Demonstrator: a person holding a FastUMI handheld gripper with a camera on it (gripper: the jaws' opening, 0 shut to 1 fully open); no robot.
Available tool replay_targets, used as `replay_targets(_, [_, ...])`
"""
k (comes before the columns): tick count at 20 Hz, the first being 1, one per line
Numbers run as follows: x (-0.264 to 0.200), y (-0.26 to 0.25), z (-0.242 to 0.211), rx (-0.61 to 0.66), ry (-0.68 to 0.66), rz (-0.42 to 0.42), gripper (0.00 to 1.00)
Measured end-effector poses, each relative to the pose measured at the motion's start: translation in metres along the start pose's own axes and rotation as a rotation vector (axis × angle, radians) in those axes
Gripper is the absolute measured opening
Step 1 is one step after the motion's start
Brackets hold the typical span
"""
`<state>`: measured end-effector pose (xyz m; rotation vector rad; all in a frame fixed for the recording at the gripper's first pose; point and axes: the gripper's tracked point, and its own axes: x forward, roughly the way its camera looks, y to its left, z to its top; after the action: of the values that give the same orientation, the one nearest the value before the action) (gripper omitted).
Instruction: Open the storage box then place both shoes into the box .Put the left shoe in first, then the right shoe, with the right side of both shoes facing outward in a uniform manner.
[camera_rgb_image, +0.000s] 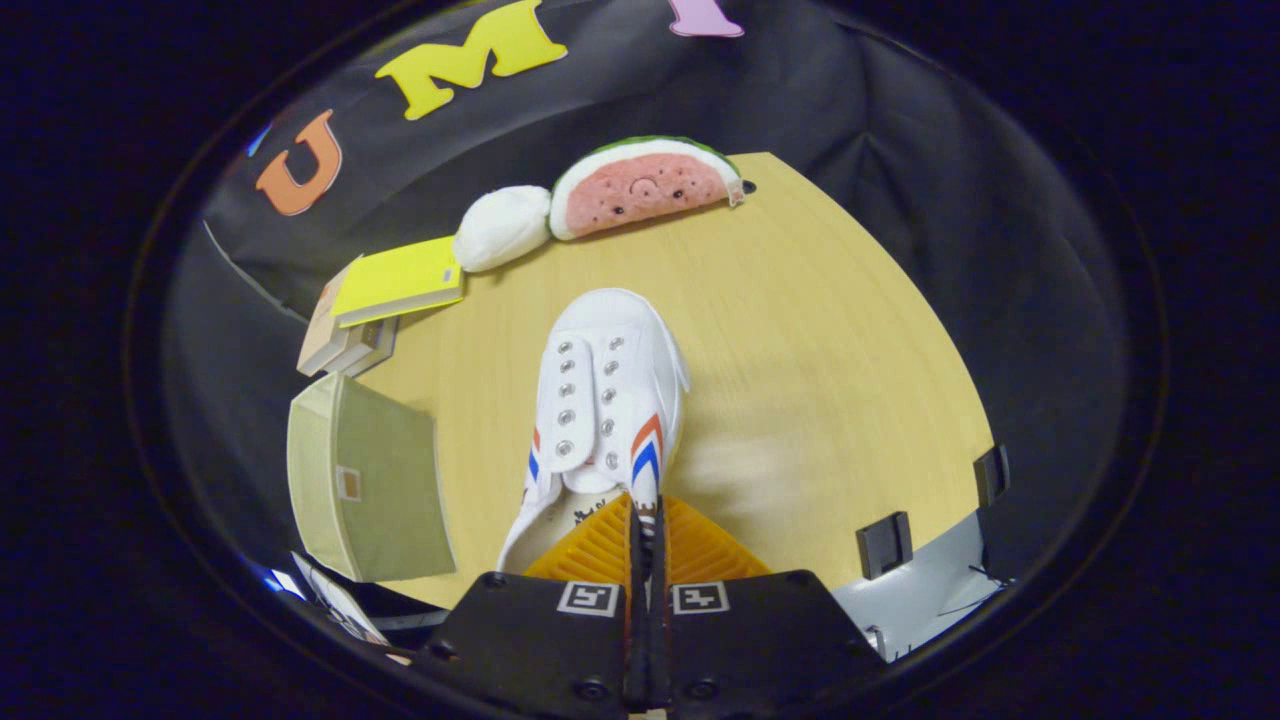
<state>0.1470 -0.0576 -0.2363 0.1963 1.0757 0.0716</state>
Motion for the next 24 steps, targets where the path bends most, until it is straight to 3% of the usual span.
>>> replay_targets(9, [-0.042,0.128,0.005,-0.083,-0.092,0.071,0.06])
replay_targets(15, [-0.057,0.217,-0.016,-0.100,-0.078,0.158,0.06])
replay_targets(24, [-0.037,0.313,-0.062,-0.210,-0.061,0.133,0.06])
